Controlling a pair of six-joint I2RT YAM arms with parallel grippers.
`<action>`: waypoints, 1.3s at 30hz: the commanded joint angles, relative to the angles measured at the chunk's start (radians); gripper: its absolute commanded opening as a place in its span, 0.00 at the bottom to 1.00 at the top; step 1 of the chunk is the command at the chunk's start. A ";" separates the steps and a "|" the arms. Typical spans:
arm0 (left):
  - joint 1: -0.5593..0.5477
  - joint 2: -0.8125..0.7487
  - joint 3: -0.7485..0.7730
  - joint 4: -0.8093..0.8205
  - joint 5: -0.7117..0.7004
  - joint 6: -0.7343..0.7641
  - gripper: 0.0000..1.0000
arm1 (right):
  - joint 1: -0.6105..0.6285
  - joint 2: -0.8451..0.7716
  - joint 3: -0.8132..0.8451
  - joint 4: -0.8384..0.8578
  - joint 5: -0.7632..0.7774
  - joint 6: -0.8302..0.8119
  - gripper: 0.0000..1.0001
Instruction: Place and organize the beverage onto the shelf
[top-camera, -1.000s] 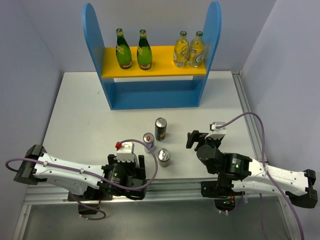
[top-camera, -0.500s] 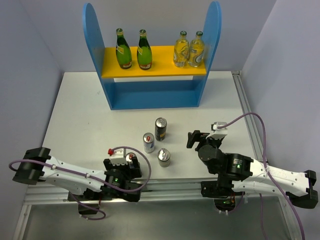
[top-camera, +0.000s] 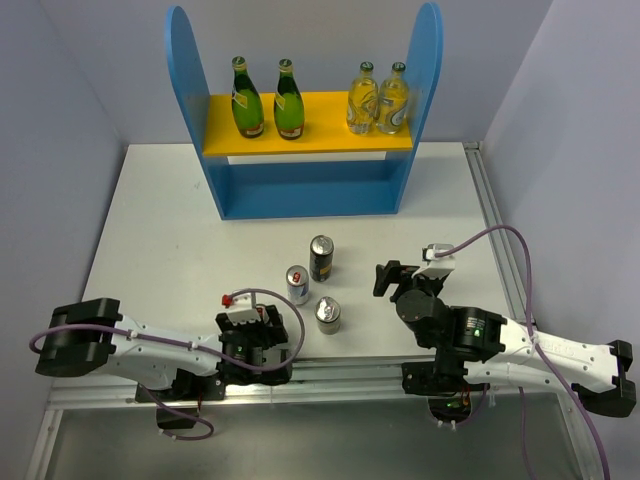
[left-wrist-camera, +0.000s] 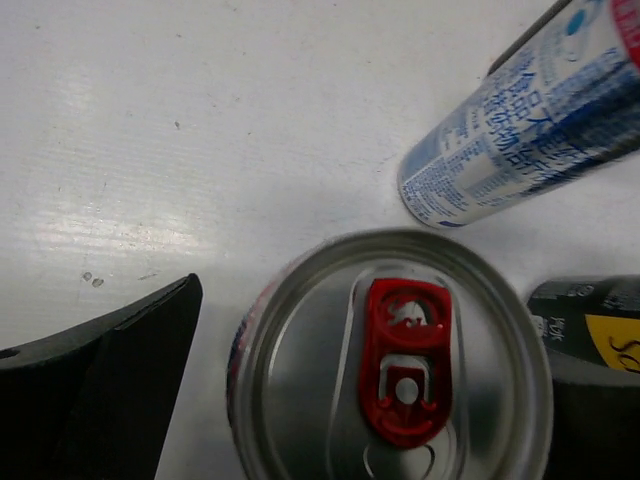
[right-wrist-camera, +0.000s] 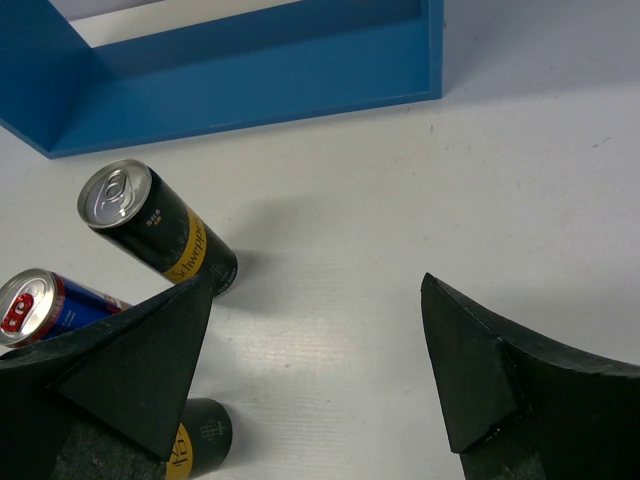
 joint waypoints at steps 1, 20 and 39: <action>0.047 -0.022 -0.052 0.226 0.013 0.157 0.89 | 0.007 -0.004 0.009 -0.001 0.030 0.025 0.92; 0.261 0.004 -0.078 0.533 -0.003 0.525 0.24 | 0.005 0.007 0.007 0.014 0.023 0.010 0.92; 0.678 0.062 0.175 0.976 0.173 1.157 0.00 | 0.007 -0.050 -0.006 0.028 0.002 -0.004 0.91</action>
